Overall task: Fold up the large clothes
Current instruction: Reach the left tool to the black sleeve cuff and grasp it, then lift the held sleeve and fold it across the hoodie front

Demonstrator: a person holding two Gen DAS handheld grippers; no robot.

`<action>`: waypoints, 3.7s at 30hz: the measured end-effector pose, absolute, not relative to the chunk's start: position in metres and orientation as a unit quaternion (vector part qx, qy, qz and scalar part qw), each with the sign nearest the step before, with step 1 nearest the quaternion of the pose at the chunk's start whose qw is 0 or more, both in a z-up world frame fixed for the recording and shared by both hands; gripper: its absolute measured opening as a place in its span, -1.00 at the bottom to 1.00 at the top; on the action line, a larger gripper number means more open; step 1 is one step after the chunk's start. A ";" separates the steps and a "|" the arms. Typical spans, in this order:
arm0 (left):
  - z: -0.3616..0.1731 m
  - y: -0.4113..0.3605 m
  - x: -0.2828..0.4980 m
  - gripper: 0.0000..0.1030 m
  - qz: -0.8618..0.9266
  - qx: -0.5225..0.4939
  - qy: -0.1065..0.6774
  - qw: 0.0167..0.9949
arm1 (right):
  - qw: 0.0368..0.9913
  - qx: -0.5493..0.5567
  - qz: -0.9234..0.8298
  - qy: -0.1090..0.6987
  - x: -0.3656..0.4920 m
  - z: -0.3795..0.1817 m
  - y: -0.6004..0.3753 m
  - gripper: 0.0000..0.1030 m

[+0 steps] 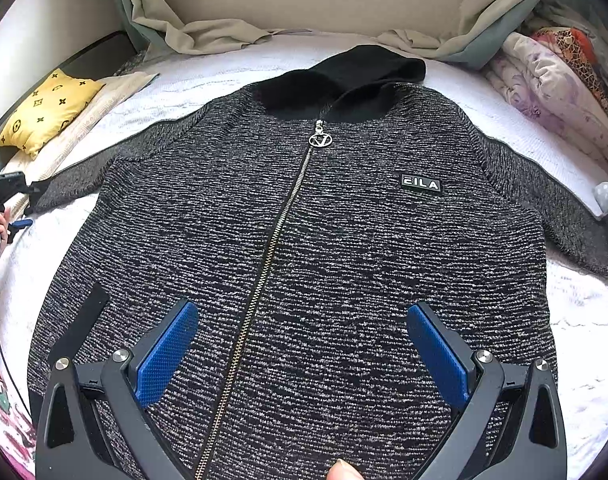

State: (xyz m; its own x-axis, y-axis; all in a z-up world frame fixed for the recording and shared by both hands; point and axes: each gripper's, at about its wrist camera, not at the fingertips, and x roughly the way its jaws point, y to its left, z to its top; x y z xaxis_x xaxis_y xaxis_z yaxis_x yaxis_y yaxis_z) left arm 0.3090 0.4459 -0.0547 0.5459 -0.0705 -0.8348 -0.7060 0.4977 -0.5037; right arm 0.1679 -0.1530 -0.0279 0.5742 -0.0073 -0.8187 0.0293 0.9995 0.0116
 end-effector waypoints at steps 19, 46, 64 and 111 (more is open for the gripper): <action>-0.072 0.471 0.326 -0.79 0.212 -0.479 0.358 0.773 | 0.877 0.021 -0.026 0.479 0.182 -0.042 -0.162 1.00; 0.089 0.226 0.336 -0.81 0.029 -0.246 0.371 0.895 | 0.900 0.043 -0.078 0.426 0.161 0.000 -0.197 1.00; 0.072 0.024 0.338 -0.81 -0.053 -0.139 0.435 0.888 | 0.900 0.102 -0.101 0.412 0.144 0.021 -0.240 1.00; -0.014 -0.152 0.246 0.65 -0.173 0.070 0.484 0.855 | 0.887 0.167 -0.132 0.409 0.128 0.025 -0.291 1.00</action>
